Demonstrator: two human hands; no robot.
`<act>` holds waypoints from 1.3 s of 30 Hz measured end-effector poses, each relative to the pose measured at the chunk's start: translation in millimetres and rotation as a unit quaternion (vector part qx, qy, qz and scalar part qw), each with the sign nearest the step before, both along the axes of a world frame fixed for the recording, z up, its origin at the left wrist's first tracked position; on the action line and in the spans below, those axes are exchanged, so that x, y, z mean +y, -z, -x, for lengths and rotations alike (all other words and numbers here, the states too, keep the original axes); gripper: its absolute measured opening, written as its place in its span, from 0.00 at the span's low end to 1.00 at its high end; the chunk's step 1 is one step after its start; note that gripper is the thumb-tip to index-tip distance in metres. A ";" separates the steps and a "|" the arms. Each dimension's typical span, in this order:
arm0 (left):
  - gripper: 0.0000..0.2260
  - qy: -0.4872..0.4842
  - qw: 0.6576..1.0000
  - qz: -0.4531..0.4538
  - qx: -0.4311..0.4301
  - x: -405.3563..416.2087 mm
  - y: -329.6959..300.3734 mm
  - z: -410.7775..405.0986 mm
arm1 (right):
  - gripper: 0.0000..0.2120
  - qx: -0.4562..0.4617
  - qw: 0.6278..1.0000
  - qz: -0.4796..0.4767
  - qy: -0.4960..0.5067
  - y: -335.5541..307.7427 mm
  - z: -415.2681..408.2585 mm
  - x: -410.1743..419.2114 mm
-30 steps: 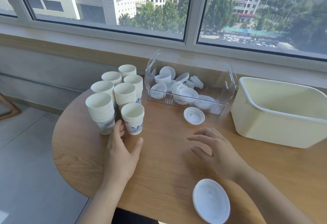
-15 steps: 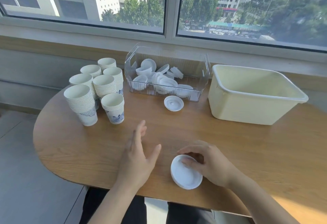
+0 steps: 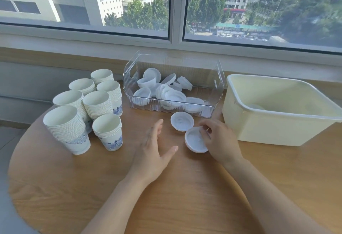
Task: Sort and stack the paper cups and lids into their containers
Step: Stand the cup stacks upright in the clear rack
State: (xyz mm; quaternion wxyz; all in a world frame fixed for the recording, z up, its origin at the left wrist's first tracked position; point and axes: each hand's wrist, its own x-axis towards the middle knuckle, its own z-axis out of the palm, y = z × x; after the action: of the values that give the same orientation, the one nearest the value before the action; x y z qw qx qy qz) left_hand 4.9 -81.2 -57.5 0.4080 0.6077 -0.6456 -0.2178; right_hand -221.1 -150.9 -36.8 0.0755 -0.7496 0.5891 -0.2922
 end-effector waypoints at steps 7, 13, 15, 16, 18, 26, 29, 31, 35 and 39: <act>0.32 -0.085 0.992 0.097 -0.006 -69.5 -7.4 -16.8 | 0.03 0.020 0.983 0.174 -0.059 -29.6 -28.5 -30.3; 0.32 -0.118 0.983 0.138 0.015 -103.3 -3.0 -29.0 | 0.14 -0.012 0.984 0.070 -0.162 -58.8 -83.4 -108.2; 0.32 -0.124 0.982 0.137 0.036 -108.5 -0.7 -32.0 | 0.19 0.028 0.985 0.008 -0.172 -60.3 -103.5 -137.4; 0.32 -0.128 0.981 0.139 0.040 -110.9 0.0 -33.2 | 0.22 0.050 0.983 -0.015 -0.177 -60.5 -113.9 -149.3; 0.32 -0.142 0.979 0.141 0.044 -114.0 0.7 -35.6 | 0.27 0.086 0.977 -0.055 -0.186 -59.7 -136.9 -167.1; 0.30 -0.165 0.972 0.153 0.061 -120.5 4.0 -40.2 | 0.36 0.186 0.965 -0.081 -0.164 -52.1 -180.5 -196.9; 0.30 -0.168 0.972 0.148 0.067 -121.5 5.0 -40.0 | 0.31 0.211 0.960 -0.100 -0.152 -53.5 -163.7 -197.2; 0.31 -0.166 0.972 0.147 0.074 -121.6 5.4 -39.3 | 0.29 0.237 0.955 -0.120 -0.132 -56.2 -144.8 -195.4; 0.30 -0.162 0.974 0.137 0.084 -120.5 3.5 -38.1 | 0.19 0.246 0.958 -0.124 -0.084 -69.7 -109.6 -190.4; 0.30 -0.159 0.975 0.134 0.081 -118.3 0.9 -38.6 | 0.20 0.288 0.954 -0.076 -0.003 -83.7 -101.5 -188.5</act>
State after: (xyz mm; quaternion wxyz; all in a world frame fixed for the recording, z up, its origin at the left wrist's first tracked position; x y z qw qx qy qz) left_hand 43.6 -199.5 -58.4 0.5664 0.6227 -0.5286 -0.1098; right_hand -119.6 -339.4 46.9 -0.0397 -0.7957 0.6041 -0.0175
